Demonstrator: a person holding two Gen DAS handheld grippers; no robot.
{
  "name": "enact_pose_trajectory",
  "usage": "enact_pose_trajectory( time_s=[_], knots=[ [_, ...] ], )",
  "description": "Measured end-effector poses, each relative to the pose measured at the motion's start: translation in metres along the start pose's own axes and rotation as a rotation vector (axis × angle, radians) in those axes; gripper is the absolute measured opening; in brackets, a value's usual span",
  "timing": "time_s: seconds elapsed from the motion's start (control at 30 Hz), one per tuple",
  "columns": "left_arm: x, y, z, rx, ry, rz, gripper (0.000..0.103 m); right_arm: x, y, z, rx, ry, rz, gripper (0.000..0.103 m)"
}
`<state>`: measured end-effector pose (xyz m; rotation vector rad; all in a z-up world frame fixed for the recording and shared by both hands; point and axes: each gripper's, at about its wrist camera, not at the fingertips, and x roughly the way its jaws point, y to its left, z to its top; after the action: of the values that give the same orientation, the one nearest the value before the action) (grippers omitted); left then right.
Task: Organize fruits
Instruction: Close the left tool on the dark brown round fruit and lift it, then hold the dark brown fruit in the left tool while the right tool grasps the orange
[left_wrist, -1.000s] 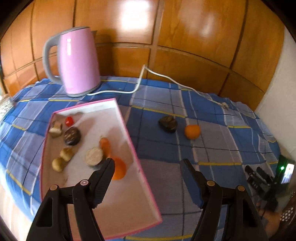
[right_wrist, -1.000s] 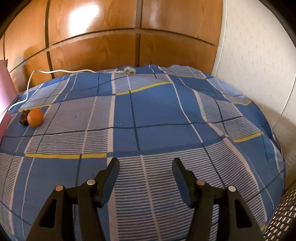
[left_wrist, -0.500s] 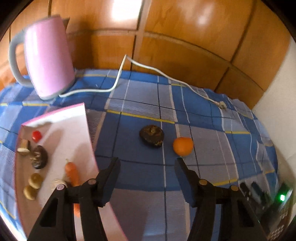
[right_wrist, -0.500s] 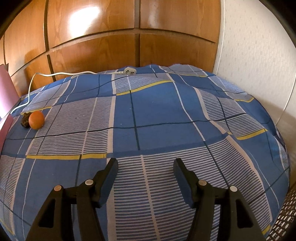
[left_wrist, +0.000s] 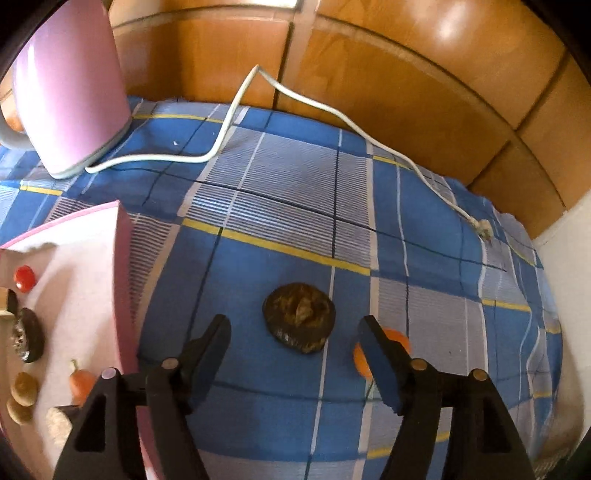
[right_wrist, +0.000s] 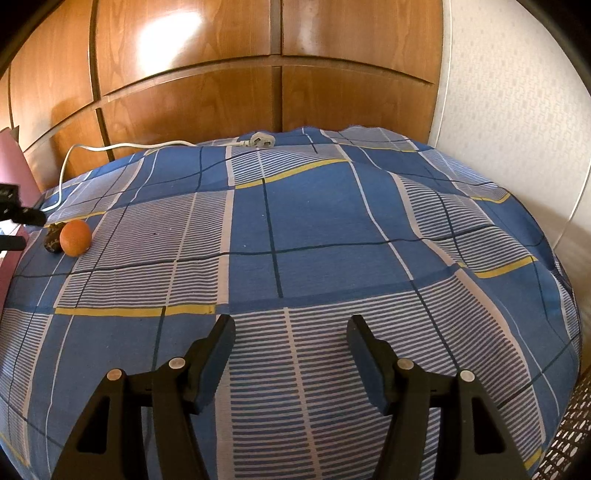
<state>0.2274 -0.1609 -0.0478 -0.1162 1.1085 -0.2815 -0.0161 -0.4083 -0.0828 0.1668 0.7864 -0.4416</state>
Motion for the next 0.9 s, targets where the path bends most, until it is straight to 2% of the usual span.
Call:
enact_pose_trajectory(
  time_s=[0.23, 0.33, 0.53, 0.73, 0.8, 0.9],
  knots=[
    [0.029, 0.004, 0.009, -0.047, 0.047, 0.035, 0.07, 0.0, 0.001, 0.0, -0.003, 0.0, 0.003, 0.065],
    [0.028, -0.003, 0.007, 0.008, 0.02, 0.005, 0.05, 0.0, 0.001, 0.0, -0.004, 0.0, 0.003, 0.066],
    [0.016, 0.0, -0.005, 0.02, -0.007, -0.009, 0.048, 0.001, 0.001, 0.0, -0.006, 0.0, 0.002, 0.066],
    [-0.013, 0.006, -0.033, 0.053, -0.045, -0.022, 0.048, 0.001, 0.002, 0.0, -0.009, 0.001, -0.001, 0.066],
    [-0.023, 0.003, -0.047, 0.086, -0.058, -0.026, 0.034, 0.001, 0.002, 0.0, -0.009, 0.0, -0.001, 0.066],
    [-0.032, -0.001, -0.067, 0.119, -0.055, -0.049, 0.035, 0.002, 0.002, 0.0, -0.011, -0.001, -0.003, 0.067]
  ],
)
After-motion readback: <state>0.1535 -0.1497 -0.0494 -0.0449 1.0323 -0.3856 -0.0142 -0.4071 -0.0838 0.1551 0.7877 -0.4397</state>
